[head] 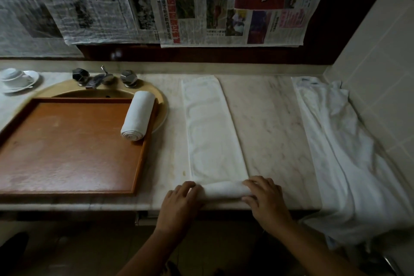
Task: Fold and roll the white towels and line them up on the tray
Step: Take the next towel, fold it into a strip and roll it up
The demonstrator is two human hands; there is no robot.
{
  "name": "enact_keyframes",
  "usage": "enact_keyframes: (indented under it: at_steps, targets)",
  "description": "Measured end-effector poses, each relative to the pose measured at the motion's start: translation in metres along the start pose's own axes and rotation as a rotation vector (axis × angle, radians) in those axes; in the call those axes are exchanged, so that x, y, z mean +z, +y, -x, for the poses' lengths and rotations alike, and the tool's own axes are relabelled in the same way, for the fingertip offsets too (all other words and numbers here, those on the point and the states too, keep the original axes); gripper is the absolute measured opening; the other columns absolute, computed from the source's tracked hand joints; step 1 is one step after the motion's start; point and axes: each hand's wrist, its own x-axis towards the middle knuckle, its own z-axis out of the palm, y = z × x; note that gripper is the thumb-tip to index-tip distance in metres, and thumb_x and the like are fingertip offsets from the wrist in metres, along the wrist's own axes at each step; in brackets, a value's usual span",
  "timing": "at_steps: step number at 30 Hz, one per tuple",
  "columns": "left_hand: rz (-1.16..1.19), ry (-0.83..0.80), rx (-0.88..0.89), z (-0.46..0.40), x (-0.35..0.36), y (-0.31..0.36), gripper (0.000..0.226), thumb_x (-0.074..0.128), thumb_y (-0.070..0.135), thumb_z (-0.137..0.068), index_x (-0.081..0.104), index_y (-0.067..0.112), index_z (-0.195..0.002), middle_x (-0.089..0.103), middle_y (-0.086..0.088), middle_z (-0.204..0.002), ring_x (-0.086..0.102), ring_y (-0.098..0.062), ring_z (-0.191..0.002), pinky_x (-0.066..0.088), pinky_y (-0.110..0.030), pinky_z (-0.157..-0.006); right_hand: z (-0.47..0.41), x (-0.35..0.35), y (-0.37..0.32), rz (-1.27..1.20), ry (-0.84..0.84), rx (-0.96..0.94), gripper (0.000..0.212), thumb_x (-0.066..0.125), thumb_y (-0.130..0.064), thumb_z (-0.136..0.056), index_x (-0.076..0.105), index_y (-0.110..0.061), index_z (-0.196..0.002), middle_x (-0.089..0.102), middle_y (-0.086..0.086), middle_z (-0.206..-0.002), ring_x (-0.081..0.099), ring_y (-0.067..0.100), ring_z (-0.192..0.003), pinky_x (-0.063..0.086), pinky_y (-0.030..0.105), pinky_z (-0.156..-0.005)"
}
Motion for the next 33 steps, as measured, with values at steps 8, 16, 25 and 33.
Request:
enact_keyframes:
  at_steps: [8, 16, 25, 33]
  targets:
    - [0.457, -0.207, -0.446, -0.033, -0.02, 0.001, 0.032, 0.058, 0.046, -0.097, 0.064, 0.03, -0.123, 0.066, 0.006, -0.121, 0.062, -0.015, -0.108, 0.045, -0.026, -0.081, -0.049, -0.03, -0.005, -0.421, -0.368, 0.437, 0.028, 0.065, -0.055, -0.073, 0.07, -0.034, -0.089, 0.071, -0.014, -0.093, 0.065, 0.011, -0.088, 0.054, 0.04, -0.086]
    - [0.206, -0.089, -0.46, -0.05, -0.021, 0.006, 0.023, 0.052, 0.058, -0.094, 0.053, 0.036, -0.101, 0.06, 0.009, -0.094, 0.058, -0.012, -0.08, 0.047, -0.029, -0.06, -0.074, -0.031, -0.011, -0.203, -0.264, 0.504, 0.03, 0.068, -0.053, -0.078, 0.054, -0.026, -0.08, 0.061, -0.011, -0.092, 0.058, 0.018, -0.092, 0.046, 0.038, -0.088]
    - [-0.115, 0.028, 0.026, -0.024, -0.005, -0.003, 0.023, 0.056, 0.044, -0.088, 0.066, 0.027, -0.099, 0.066, 0.005, -0.104, 0.064, -0.02, -0.074, 0.049, -0.035, -0.06, -0.017, -0.002, 0.005, 0.042, 0.066, -0.075, 0.027, 0.049, -0.041, -0.088, 0.067, -0.029, -0.104, 0.063, -0.013, -0.116, 0.055, 0.017, -0.1, 0.044, 0.037, -0.075]
    - [0.383, -0.077, -0.375, -0.019, -0.016, 0.013, 0.035, 0.062, 0.037, -0.096, 0.059, 0.027, -0.129, 0.063, 0.006, -0.125, 0.063, -0.015, -0.103, 0.051, -0.027, -0.082, -0.021, -0.015, -0.001, -0.483, -0.148, 0.276, 0.018, 0.07, -0.025, -0.088, 0.06, -0.034, -0.099, 0.066, -0.013, -0.096, 0.063, 0.009, -0.091, 0.053, 0.034, -0.083]
